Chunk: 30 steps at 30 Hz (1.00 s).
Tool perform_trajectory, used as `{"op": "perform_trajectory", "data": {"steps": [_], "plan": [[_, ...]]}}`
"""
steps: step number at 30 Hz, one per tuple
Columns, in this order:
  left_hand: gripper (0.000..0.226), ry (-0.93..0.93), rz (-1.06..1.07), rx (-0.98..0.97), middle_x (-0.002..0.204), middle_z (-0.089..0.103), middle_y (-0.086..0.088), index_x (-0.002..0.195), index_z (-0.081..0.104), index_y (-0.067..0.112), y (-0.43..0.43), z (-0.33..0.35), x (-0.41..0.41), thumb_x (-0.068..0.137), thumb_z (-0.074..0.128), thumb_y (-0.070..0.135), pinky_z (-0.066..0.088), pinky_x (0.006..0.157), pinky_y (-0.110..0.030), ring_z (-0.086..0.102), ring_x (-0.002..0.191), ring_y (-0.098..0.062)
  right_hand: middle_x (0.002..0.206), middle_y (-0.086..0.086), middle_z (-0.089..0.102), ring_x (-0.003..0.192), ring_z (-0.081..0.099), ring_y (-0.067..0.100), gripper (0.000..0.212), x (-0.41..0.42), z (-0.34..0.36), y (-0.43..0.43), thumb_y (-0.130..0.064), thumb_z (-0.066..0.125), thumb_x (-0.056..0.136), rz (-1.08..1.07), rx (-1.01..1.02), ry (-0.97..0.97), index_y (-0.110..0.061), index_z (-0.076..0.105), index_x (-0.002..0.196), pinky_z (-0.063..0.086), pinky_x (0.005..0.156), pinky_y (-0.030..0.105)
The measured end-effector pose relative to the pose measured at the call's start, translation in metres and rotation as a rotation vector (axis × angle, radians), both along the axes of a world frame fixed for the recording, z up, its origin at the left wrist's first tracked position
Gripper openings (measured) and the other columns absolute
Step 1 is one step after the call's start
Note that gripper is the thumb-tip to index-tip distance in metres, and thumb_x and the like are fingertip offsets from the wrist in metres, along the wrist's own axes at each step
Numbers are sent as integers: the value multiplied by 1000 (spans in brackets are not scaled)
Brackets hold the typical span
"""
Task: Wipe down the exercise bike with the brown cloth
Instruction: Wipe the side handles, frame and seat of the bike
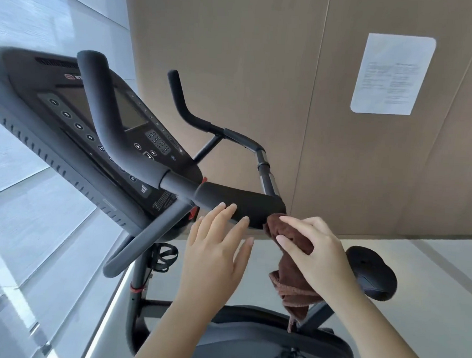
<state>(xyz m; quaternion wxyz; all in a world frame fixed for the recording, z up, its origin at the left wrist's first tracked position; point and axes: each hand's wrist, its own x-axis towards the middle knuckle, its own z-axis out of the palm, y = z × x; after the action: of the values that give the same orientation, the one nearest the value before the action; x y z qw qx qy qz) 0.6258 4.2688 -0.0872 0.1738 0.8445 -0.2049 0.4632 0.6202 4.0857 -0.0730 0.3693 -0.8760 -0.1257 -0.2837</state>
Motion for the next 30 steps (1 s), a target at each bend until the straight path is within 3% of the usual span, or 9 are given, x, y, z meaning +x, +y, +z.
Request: {"op": "perform_trajectory", "data": {"steps": [5,8,15,20,30], "plan": [[30,-42,-72,43,118,62,-12,108,66,8,-41,-16,-8,89,49,24,44,90,-44,53,115,-28,98,-5,55,95,55,9,34,-17,-21,-29,-29,65,83,14,-10,64,-28,62,117,37,79,2],[29,-48,-98,88,117,63,-12,107,66,7,-75,-27,-10,89,50,23,45,89,-43,54,113,-28,100,-11,52,94,50,0,36,-26,-33,-61,-31,64,83,-35,-36,64,-29,61,119,36,79,2],[33,65,-129,94,113,65,-13,104,67,6,-176,-59,-11,90,44,25,49,86,-45,58,108,-31,102,-9,52,90,56,8,35,-45,-57,-163,-30,64,83,-148,-122,98,-27,62,118,41,70,10],[31,136,-150,114,114,64,-12,105,66,6,-261,-78,-2,90,45,23,44,88,-41,56,109,-30,100,-8,53,86,58,12,34,-52,-76,-245,-27,66,83,-217,-125,127,-27,63,116,47,71,22],[30,219,-137,169,111,64,-15,102,66,3,-332,-136,22,88,44,20,47,85,-44,58,107,-32,105,-13,49,88,59,11,39,-30,-128,-329,-21,74,77,-226,-107,172,-27,63,114,42,71,14]]}}
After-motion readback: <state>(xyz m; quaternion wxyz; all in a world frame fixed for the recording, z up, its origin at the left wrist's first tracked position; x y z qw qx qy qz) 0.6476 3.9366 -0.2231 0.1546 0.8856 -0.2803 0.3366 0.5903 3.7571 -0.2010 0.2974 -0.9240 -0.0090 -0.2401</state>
